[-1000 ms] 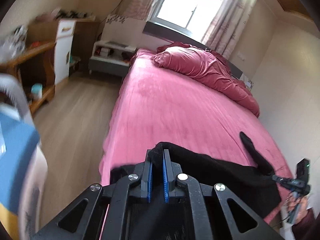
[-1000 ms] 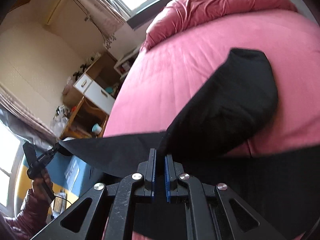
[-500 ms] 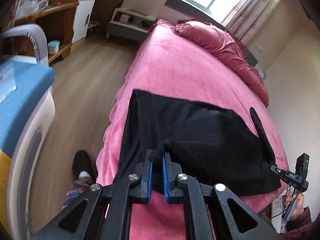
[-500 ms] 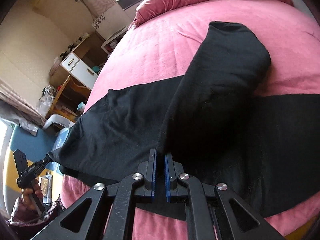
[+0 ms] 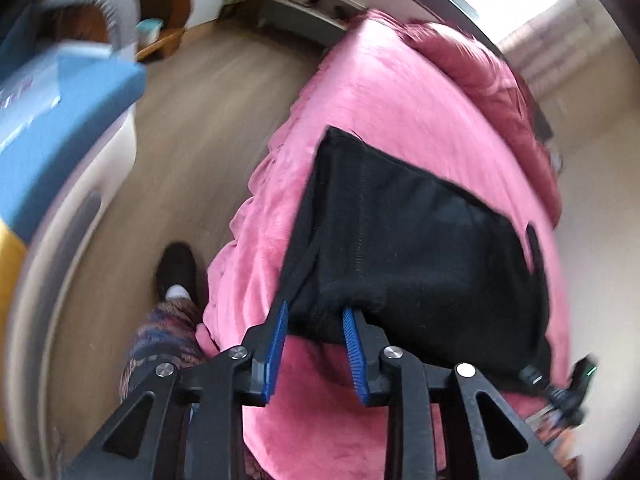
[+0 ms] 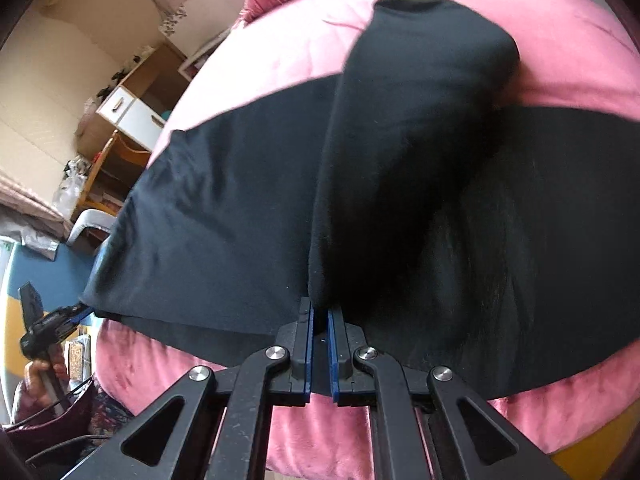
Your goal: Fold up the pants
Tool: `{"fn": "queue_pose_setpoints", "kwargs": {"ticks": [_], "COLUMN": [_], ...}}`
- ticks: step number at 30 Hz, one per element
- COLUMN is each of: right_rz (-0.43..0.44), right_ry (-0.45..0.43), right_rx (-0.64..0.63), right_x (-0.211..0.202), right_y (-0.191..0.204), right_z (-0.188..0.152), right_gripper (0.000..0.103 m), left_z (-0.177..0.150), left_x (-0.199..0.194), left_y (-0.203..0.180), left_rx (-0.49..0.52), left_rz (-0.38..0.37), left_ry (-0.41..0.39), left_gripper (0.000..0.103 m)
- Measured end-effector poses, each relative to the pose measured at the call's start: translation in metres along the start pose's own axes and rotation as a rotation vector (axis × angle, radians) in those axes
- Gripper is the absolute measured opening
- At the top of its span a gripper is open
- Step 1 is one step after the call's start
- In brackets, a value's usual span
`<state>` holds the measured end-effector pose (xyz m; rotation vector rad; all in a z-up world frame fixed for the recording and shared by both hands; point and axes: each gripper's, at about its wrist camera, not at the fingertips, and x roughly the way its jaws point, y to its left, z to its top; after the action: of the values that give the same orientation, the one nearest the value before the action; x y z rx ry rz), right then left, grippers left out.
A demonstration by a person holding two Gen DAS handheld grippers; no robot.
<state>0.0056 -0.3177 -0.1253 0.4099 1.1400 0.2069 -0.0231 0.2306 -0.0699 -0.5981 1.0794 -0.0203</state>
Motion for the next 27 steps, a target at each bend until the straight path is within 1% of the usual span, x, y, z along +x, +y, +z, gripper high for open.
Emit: {"fn": "queue_pose_setpoints", "kwargs": {"ticks": [5, 7, 9, 14, 16, 17, 19, 21, 22, 24, 25, 26, 27], "right_rz": [-0.019, -0.018, -0.018, -0.020, -0.019, -0.019, -0.019, -0.021, -0.024, -0.032, -0.031, -0.027, -0.019], "right_ry": [0.003, 0.003, 0.004, -0.003, -0.006, -0.006, -0.009, -0.009, -0.009, -0.010, -0.012, -0.015, -0.025], "right_rx": [-0.010, -0.011, -0.004, 0.003, 0.007, 0.008, 0.012, 0.015, 0.013, 0.006, 0.005, -0.001, -0.020], "right_x": [0.005, 0.007, 0.009, 0.007, 0.006, 0.006, 0.006, 0.007, 0.006, 0.006, 0.005, 0.002, -0.003], "right_y": [0.001, 0.004, 0.005, 0.002, 0.001, 0.001, 0.000, 0.000, -0.001, 0.000, 0.001, 0.003, 0.005], "right_z": [0.001, 0.003, 0.003, 0.001, -0.001, -0.001, -0.002, -0.002, -0.002, -0.003, -0.003, -0.003, -0.004], "right_gripper": [0.008, 0.010, 0.010, 0.010, 0.010, 0.010, 0.010, 0.010, 0.010, 0.010, 0.008, 0.007, 0.007], "left_z": [-0.004, -0.008, -0.009, -0.011, -0.009, -0.007, -0.003, 0.002, 0.006, 0.010, 0.010, 0.009, 0.008], "left_x": [-0.026, -0.032, -0.034, -0.020, -0.008, -0.004, 0.001, -0.002, -0.005, -0.012, -0.020, -0.027, -0.030], "left_y": [0.029, 0.033, 0.030, 0.013, 0.008, 0.004, -0.003, -0.011, -0.018, -0.024, -0.027, -0.029, -0.029], "left_rx": [-0.204, -0.252, -0.270, -0.258, -0.258, -0.246, -0.221, -0.178, -0.143, -0.115, -0.091, -0.058, -0.039], "left_rz": [-0.107, -0.140, -0.175, -0.182, -0.164, -0.154, -0.130, -0.130, -0.126, -0.154, -0.165, -0.164, -0.152], "left_ry": [-0.032, -0.047, -0.041, 0.002, 0.018, 0.012, -0.015, -0.065, -0.098, -0.133, -0.156, -0.178, -0.182], "left_gripper": [0.031, 0.032, 0.034, 0.038, 0.038, 0.037, 0.033, 0.016, 0.010, 0.008, 0.007, 0.007, 0.007]}}
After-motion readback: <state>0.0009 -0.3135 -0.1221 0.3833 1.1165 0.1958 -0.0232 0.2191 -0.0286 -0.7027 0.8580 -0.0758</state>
